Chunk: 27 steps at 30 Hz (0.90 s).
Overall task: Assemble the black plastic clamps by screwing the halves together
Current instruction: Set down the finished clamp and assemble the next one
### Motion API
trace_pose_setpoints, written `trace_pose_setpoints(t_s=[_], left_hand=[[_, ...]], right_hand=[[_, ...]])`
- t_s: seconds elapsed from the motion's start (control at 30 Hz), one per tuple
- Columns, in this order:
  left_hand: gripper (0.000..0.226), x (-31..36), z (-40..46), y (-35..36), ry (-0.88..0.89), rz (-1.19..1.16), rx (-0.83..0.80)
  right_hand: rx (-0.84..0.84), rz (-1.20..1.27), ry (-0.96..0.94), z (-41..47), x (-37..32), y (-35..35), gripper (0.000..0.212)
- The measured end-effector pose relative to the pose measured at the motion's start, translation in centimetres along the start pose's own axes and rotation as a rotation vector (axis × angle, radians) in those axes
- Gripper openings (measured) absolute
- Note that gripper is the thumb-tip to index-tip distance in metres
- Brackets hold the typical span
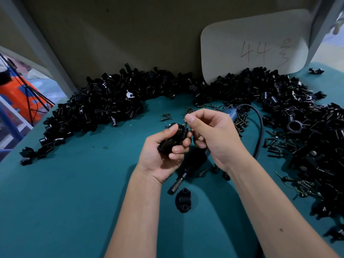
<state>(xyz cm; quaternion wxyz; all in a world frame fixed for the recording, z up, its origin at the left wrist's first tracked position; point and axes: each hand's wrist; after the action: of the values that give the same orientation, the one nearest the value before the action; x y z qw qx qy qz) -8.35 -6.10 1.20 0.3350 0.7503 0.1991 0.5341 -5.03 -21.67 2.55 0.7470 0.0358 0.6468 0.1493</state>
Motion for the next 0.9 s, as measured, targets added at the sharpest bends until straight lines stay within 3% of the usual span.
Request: trace_pose_setpoints(t_s=[0.7,0.9], left_hand=[[0.037,0.07,0.08,-0.17,0.017,-0.025,0.041],[0.030,-0.03,0.04,-0.03,0.033,-0.011,0.011]], right_hand=[[-0.016,-0.050,0.020,0.03,0.17,-0.11,0.008],[-0.058,0.013,0.060,-0.07,0.11,-0.11,0.025]])
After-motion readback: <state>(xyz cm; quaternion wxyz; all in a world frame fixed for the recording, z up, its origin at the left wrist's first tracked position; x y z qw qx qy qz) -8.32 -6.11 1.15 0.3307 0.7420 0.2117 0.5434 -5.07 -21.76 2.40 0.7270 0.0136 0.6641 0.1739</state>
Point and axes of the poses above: each hand's wrist, its own z-axis towards the middle knuckle, its own y-axis out of the palm, x = y × z, and after that the axes turned 7 degrees about x, right-handed
